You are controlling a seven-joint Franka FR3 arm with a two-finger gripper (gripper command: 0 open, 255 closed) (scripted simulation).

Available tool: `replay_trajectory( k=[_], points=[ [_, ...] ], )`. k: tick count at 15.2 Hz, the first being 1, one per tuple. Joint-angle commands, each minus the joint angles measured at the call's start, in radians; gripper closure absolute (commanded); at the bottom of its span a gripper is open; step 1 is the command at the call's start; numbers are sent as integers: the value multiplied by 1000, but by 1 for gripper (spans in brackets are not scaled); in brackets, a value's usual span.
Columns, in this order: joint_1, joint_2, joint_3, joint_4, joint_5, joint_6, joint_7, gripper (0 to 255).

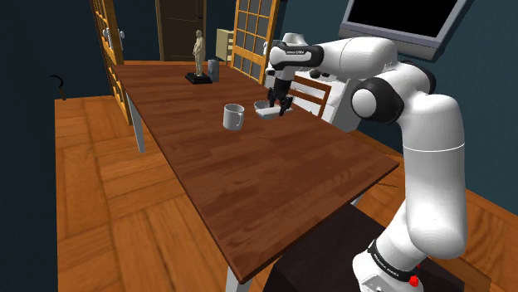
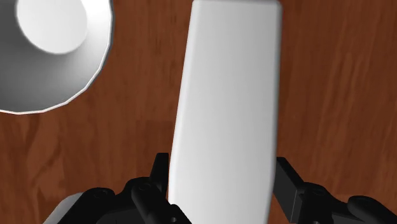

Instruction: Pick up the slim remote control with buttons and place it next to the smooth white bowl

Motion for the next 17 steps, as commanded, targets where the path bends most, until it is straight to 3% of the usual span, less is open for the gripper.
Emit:
replay_trajectory(
  k=[1,17],
  points=[
    [0,8,2,-14,4,21,-2,255],
    [6,62,23,-149,38,204,-28,255]
  ],
)
